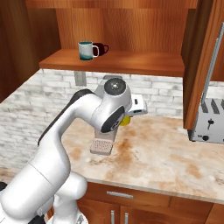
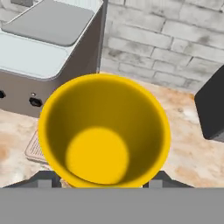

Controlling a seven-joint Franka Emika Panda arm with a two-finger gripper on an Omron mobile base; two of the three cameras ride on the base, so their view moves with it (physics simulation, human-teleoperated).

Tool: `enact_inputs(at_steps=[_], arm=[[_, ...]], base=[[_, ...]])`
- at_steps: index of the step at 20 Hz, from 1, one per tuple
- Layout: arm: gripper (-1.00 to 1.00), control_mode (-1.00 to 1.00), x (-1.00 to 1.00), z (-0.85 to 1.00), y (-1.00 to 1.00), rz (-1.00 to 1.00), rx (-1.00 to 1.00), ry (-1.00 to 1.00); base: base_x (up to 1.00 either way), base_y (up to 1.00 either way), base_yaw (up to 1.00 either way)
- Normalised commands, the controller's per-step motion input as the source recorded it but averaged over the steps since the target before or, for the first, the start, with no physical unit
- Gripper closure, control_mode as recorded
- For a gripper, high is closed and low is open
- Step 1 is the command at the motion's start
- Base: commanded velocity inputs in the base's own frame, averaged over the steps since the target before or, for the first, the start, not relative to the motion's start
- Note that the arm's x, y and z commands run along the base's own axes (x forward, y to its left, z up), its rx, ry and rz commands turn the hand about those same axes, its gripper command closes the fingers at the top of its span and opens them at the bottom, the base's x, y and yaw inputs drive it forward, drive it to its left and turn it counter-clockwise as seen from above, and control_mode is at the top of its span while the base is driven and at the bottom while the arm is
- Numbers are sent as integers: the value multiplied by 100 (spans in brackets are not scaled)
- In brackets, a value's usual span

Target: Pick the mug on the counter and place it in the cabinet with the handle facing the right, like the mugs already inside.

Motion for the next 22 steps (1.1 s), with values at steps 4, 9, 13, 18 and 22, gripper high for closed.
enact_inputs(at_steps=[4,9,13,18,22], arm=[[100,-100,-10,43,20,30,-10,-1],[100,-100,-2,49,26,30,-8,0],[100,-100,-4,27,48,42,-3,3],[100,-100,-1,31,51,37,-1,7],[100,-100,1,27,54,29,0,6]], base=[[0,0,0],[0,0,0],[0,0,0],[0,0,0],[0,0,0]])
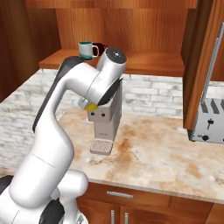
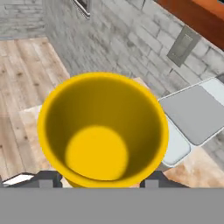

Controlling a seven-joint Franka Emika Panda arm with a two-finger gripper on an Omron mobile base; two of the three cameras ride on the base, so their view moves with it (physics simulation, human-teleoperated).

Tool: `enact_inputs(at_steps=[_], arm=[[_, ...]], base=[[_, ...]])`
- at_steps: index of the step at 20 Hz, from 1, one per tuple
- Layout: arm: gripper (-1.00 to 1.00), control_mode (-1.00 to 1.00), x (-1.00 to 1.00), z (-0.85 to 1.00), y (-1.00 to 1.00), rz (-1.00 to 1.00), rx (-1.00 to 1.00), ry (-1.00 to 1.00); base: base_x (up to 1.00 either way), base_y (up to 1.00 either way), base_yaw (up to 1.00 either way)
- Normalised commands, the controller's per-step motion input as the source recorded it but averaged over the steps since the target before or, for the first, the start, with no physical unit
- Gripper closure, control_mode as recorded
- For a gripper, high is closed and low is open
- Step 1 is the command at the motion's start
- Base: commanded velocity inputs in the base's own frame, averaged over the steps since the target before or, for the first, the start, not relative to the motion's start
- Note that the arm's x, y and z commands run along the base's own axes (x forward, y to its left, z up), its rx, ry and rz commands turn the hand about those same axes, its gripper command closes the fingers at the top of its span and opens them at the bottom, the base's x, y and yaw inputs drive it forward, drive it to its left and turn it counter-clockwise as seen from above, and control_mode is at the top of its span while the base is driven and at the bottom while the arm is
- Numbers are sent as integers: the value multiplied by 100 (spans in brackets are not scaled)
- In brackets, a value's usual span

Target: Pick the mug on the counter and place it in the cabinet with the handle facing the right, like the mugs already inside.

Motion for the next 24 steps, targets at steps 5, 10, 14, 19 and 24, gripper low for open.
enact_inputs(at_steps=[5,10,14,19,24], arm=[[100,-100,0,20,45,32,3,0],[100,-100,5,5,23,27,22,0],[100,-100,8,53,20,15,8,-1],[100,-100,6,29,16,12,-2,-1],[100,-100,33,-1,-3,1,25,1]], base=[[0,0,0],[0,0,0],[0,0,0],[0,0,0],[0,0,0]])
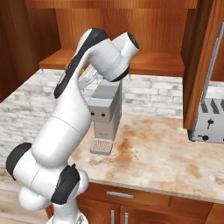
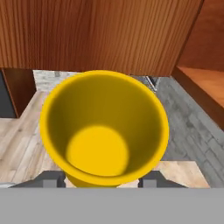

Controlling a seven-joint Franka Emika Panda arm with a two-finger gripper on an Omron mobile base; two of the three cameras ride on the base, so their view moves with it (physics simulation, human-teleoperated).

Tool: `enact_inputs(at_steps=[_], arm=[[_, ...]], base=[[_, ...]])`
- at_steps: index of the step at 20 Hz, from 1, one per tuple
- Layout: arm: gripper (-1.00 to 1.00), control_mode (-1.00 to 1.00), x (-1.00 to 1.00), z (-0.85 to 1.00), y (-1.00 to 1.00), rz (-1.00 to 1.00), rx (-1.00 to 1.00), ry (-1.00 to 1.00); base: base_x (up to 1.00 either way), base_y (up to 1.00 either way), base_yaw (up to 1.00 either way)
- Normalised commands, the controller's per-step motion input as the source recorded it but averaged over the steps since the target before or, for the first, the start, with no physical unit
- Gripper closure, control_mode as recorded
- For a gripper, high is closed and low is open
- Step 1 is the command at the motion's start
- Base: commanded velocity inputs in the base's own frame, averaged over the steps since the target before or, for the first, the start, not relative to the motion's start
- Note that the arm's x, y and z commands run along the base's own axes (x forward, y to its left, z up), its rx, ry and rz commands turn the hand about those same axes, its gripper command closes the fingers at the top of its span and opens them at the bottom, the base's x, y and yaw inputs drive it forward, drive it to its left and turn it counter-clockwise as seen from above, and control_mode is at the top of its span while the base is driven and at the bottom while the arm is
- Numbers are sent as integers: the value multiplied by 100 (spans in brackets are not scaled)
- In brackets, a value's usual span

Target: Pick the mug on the counter and place it in the cabinet with the handle facing the right, like the mugs already inside.

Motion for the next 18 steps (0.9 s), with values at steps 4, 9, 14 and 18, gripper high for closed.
enact_inputs(at_steps=[4,9,14,18], arm=[[100,-100,22,7,0,0,26,0],[100,-100,19,0,2,1,3,-2],[100,-100,24,15,-2,0,10,-1],[100,-100,33,16,0,0,4,0]], base=[[0,0,0],[0,0,0],[0,0,0],[0,0,0]])
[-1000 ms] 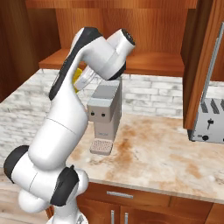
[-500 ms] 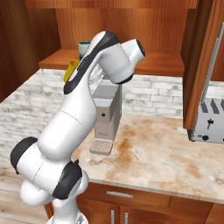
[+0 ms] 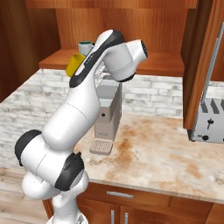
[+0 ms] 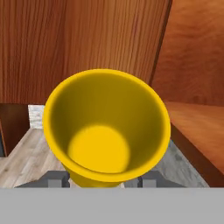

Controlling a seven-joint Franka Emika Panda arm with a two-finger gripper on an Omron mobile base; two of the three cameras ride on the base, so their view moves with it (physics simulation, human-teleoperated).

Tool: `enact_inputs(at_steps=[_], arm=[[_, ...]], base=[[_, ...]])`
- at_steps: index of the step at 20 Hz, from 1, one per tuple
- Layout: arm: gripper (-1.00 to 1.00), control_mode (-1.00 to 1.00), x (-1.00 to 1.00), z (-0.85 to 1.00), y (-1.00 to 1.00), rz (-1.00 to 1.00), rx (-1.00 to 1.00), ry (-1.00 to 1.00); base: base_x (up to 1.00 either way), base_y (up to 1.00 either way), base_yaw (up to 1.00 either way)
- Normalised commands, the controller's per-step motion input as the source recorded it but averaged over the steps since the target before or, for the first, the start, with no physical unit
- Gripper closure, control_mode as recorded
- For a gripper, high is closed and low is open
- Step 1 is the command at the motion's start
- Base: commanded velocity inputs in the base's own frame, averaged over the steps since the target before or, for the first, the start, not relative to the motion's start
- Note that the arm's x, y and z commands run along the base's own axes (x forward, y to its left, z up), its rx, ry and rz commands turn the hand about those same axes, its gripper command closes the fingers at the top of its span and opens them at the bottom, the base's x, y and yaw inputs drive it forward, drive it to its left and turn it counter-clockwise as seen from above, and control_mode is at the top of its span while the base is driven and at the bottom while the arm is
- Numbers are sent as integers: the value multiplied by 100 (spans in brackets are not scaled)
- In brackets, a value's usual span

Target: Pick the mug on the counter and place it in the cabinet with the handle facing the right, like the mugs already inside.

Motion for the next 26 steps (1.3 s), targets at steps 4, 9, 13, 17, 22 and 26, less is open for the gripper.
enact_inputs(at_steps=[4,9,13,17,22,26], arm=[[100,-100,33,21,0,0,2,6],[100,-100,33,15,0,0,1,7],[100,-100,26,20,0,1,1,2],[100,-100,25,26,-3,1,0,3],[100,-100,18,7,-12,1,0,2],[100,-100,16,-23,-2,6,3,0]], base=[[0,0,0],[0,0,0],[0,0,0],[0,0,0],[0,0,0],[0,0,0]])
